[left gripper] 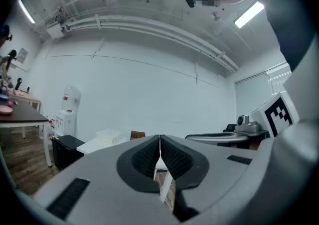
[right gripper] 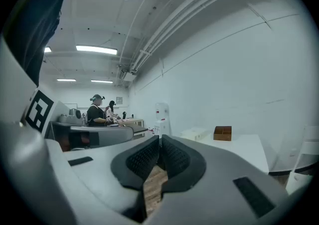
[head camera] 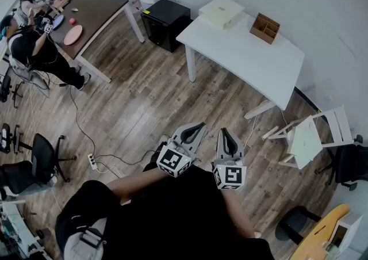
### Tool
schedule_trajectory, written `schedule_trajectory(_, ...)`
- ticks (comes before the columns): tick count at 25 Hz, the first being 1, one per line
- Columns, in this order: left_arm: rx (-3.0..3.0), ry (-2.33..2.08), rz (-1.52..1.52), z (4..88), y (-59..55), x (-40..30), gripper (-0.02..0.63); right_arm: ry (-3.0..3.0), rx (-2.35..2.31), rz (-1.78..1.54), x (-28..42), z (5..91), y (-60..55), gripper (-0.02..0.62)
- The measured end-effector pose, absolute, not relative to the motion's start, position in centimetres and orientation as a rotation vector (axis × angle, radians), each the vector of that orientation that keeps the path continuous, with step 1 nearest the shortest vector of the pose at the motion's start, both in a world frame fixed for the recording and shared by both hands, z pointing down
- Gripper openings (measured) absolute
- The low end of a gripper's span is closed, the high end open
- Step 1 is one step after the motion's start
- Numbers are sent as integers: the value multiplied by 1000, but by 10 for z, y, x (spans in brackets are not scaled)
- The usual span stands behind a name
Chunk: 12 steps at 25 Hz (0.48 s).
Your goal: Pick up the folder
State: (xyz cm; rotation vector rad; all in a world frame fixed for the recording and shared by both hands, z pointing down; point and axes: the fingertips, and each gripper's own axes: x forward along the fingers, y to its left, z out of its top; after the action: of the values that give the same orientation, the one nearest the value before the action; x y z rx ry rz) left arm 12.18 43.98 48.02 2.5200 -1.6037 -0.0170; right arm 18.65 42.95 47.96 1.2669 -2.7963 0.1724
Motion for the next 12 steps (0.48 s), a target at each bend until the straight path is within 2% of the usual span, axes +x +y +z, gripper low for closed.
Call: schedule_trajectory(12,2598,-1579,1,471,438,140,15,-2843,1245,212,194,485,425,41)
